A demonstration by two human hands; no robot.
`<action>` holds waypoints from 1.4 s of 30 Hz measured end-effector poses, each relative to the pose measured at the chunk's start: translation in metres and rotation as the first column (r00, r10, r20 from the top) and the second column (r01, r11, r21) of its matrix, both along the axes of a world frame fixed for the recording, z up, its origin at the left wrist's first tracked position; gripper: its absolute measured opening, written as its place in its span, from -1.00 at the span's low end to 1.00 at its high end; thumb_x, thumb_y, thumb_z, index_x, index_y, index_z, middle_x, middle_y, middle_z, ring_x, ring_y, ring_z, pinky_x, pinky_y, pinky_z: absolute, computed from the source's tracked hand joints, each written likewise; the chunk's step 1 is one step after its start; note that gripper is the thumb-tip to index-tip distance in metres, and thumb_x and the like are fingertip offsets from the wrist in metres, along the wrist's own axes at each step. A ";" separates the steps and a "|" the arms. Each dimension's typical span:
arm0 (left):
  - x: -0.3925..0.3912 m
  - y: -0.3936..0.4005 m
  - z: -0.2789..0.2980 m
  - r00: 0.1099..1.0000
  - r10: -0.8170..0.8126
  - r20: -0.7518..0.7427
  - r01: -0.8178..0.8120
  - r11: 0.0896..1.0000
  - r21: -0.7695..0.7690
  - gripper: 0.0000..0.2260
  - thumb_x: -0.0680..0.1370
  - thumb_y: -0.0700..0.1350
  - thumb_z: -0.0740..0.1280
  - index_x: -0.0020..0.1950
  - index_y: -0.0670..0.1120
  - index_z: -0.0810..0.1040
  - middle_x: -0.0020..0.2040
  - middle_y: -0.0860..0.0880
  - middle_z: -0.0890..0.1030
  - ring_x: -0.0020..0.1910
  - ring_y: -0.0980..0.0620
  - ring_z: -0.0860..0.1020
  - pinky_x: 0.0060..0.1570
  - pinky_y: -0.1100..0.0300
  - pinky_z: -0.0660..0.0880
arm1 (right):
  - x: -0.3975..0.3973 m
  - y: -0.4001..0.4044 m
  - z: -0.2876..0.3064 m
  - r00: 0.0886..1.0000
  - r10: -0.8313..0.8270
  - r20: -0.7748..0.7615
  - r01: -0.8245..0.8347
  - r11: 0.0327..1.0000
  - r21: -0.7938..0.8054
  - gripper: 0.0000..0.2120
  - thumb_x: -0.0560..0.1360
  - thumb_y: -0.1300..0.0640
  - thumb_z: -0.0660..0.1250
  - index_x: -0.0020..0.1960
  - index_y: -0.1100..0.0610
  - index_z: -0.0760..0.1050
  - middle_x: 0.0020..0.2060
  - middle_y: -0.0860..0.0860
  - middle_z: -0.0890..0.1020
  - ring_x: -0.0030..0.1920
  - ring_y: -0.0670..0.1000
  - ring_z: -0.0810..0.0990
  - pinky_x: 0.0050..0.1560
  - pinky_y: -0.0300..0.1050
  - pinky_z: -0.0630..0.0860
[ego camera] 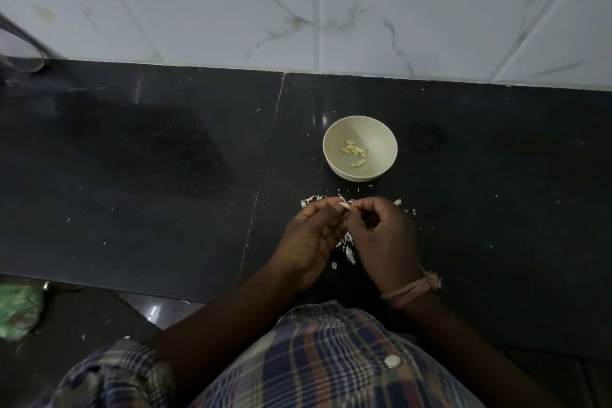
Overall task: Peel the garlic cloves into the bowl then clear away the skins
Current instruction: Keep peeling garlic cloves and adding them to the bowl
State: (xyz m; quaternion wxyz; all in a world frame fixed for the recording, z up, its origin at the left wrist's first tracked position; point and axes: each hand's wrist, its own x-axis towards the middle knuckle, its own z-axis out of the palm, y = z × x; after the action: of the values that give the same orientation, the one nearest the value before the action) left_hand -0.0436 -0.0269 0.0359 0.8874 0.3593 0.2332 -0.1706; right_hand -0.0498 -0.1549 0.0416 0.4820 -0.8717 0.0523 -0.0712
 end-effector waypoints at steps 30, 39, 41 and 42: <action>0.004 0.010 0.001 0.994 -0.097 -0.042 0.100 0.991 0.084 -0.83 0.57 -0.32 0.36 0.13 -0.30 0.65 0.02 -0.22 0.72 -0.06 -0.02 0.71 -0.03 0.20 0.66 | 0.010 -0.005 0.010 0.982 0.152 -0.114 -0.164 0.980 -0.111 -0.95 0.42 0.23 0.45 -0.13 0.13 0.60 -0.26 -0.10 0.61 -0.22 -0.09 0.58 -0.17 -0.20 0.51; 0.007 0.006 0.003 0.991 -0.135 0.025 0.132 0.987 0.089 -0.72 0.42 -0.27 0.45 0.13 -0.26 0.63 0.06 -0.23 0.70 0.02 -0.09 0.70 0.12 0.10 0.64 | 0.008 -0.005 0.012 0.969 0.083 -0.232 -0.068 0.995 0.072 -0.92 0.51 0.08 0.45 -0.11 0.08 0.59 -0.29 -0.09 0.64 -0.27 -0.22 0.58 -0.28 -0.39 0.43; 0.007 0.006 0.002 0.991 -0.132 0.026 0.129 0.988 0.080 -0.72 0.41 -0.27 0.44 0.12 -0.25 0.64 0.07 -0.23 0.69 0.03 -0.09 0.70 0.13 0.11 0.63 | 0.008 -0.003 0.015 0.961 0.069 -0.269 -0.030 0.989 0.146 -0.89 0.51 0.04 0.45 -0.11 0.07 0.60 -0.28 -0.07 0.66 -0.25 -0.21 0.60 -0.27 -0.38 0.46; 0.007 0.006 0.002 0.991 -0.129 0.025 0.127 0.989 0.074 -0.71 0.42 -0.28 0.44 0.13 -0.25 0.64 0.08 -0.22 0.69 0.03 -0.08 0.69 0.12 0.13 0.64 | 0.008 -0.002 0.016 0.957 0.062 -0.284 -0.015 0.986 0.164 -0.90 0.51 0.05 0.45 -0.11 0.07 0.60 -0.30 -0.07 0.67 -0.27 -0.21 0.60 -0.28 -0.36 0.46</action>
State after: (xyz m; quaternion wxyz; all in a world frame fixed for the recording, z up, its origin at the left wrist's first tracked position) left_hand -0.0366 -0.0206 0.0378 0.8644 0.4080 0.2023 -0.2131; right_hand -0.0416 -0.1572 0.0573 0.5389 -0.8321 0.1106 0.0705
